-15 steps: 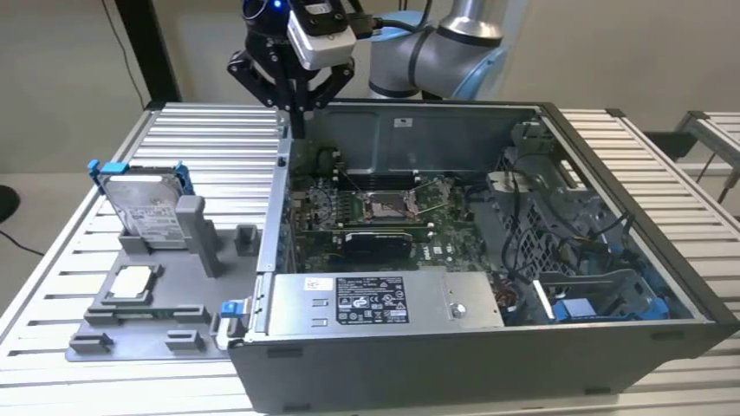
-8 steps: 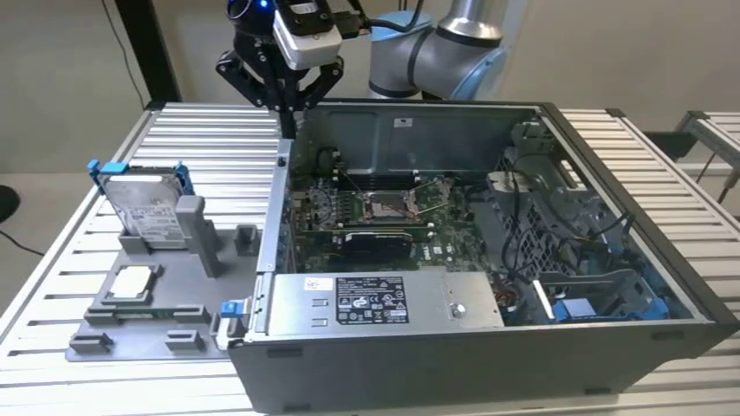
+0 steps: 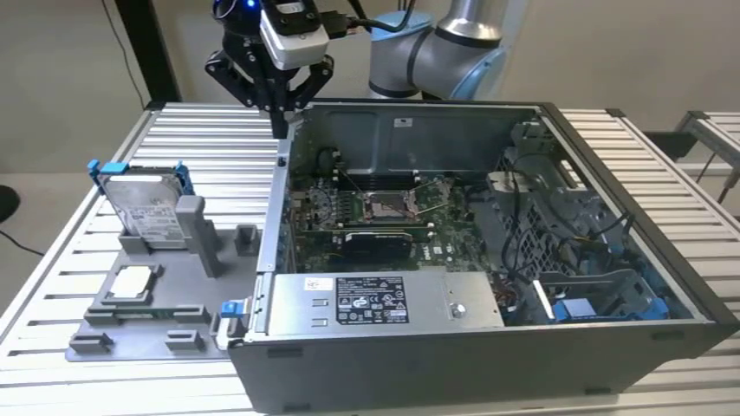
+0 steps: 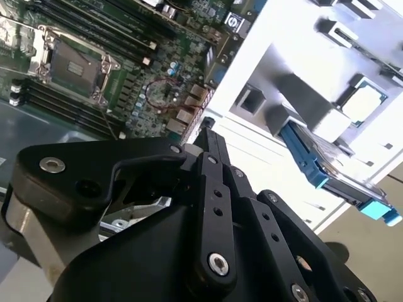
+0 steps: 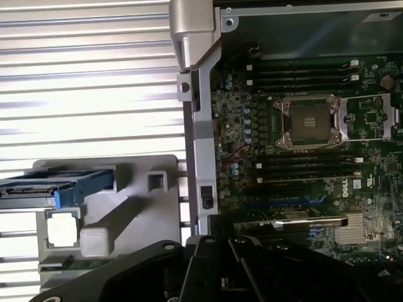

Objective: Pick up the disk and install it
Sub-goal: 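Reach for the disk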

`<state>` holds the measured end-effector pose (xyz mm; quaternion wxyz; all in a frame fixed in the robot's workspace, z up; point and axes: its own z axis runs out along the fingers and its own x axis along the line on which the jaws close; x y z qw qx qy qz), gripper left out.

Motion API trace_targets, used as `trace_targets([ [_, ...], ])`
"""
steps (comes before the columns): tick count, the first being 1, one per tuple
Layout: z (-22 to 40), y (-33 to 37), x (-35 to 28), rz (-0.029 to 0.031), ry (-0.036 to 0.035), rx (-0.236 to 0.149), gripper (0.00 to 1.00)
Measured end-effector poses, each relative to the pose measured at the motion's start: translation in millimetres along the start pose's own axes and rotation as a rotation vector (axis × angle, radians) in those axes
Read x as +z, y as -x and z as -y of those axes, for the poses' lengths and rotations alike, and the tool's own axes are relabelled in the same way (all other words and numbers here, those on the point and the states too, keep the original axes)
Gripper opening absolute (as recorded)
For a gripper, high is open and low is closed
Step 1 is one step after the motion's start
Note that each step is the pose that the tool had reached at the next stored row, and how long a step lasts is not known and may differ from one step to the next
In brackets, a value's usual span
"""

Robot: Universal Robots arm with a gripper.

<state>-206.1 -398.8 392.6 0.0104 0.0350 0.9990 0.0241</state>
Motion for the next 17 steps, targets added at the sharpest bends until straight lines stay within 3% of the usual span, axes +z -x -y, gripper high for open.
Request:
trace_targets([
  [17, 1.8, -25.2, -0.6, 0.0000, 0.0000, 0.000, 0.00],
])
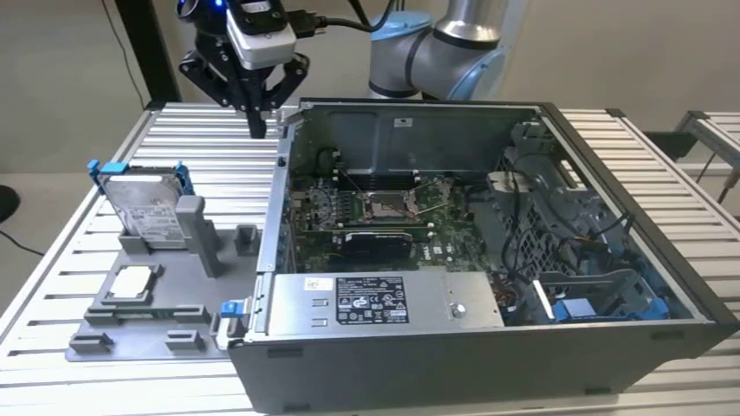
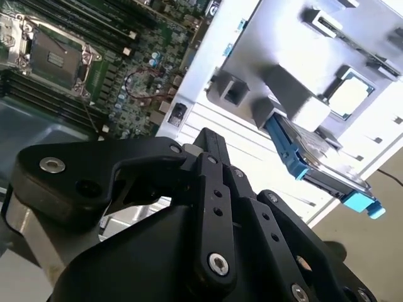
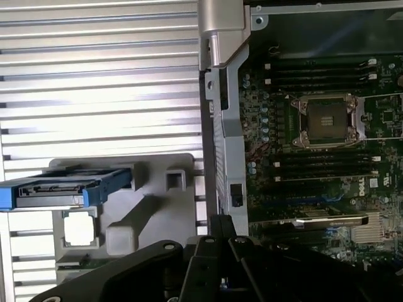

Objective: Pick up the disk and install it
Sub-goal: 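Reach for the disk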

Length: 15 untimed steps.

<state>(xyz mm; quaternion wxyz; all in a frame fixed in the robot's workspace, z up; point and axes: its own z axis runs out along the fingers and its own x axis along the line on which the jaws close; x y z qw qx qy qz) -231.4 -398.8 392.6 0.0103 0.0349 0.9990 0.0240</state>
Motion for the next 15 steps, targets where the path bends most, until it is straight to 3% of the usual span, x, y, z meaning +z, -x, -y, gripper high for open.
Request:
trace_targets([
  [15, 0.1, -31.1, -0.4, 0.0000, 0.0000, 0.000, 0.00],
])
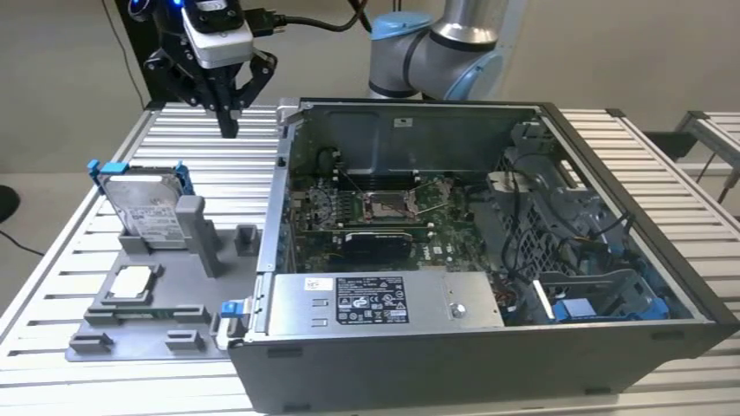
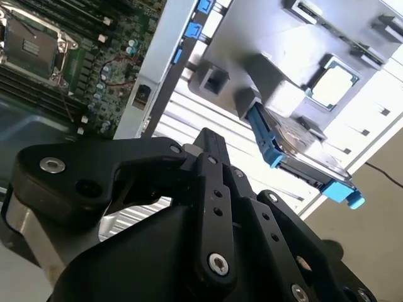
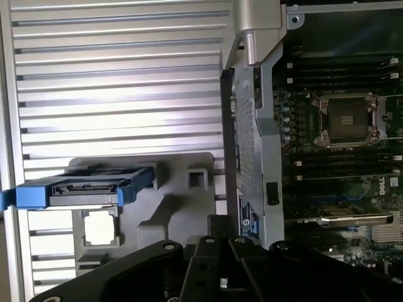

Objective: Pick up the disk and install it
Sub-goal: 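Reach for the disk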

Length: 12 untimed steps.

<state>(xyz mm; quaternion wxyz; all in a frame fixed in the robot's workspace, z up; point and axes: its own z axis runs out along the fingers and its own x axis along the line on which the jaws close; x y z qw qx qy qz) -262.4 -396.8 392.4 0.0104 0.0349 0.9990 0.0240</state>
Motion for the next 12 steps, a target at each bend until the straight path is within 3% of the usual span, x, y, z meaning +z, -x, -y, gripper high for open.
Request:
trace_targets([
  [12, -11.1, -19.4, 0.8, 0.0002, 0.0001, 0.000, 0.00],
])
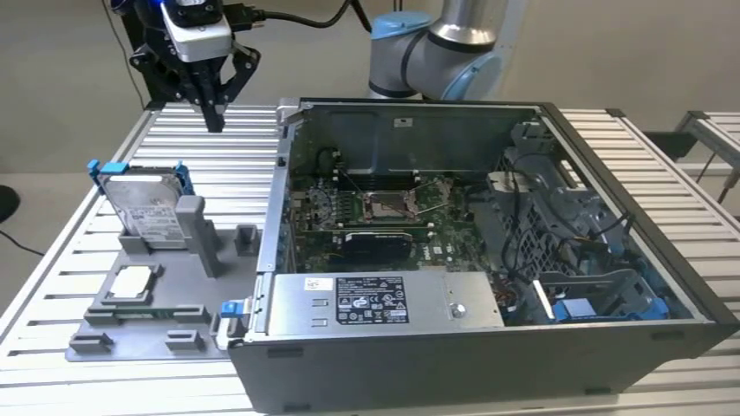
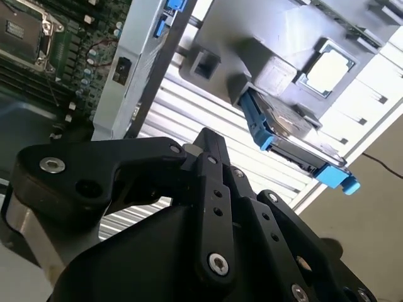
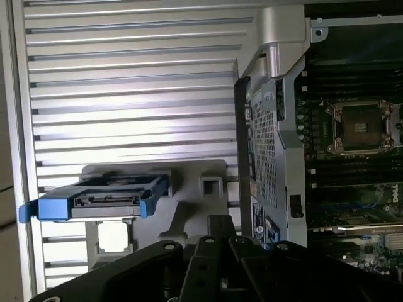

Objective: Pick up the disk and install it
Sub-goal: 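Reach for the disk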

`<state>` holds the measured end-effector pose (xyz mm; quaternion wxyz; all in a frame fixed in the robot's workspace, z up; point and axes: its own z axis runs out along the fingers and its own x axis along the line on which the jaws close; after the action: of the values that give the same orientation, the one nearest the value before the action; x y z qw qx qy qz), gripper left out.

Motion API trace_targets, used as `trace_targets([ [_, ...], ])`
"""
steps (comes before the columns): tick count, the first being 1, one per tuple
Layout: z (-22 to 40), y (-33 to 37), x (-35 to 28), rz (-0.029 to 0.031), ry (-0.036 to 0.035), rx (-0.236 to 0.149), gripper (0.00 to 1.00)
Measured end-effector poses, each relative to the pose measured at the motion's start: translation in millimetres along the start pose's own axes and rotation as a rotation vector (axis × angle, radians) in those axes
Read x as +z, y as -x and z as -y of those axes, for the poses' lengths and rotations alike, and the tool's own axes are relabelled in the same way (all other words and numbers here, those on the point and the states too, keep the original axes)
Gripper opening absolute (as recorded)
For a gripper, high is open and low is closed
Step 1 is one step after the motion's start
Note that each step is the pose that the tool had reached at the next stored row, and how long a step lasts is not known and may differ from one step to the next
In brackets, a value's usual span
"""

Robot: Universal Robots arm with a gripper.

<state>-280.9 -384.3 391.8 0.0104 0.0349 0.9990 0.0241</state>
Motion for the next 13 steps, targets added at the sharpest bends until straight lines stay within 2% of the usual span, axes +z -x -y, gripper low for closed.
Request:
trace_targets([
  [13, -2.7, -18.5, -0.2, -0.0001, -0.0001, 0.000, 0.00],
])
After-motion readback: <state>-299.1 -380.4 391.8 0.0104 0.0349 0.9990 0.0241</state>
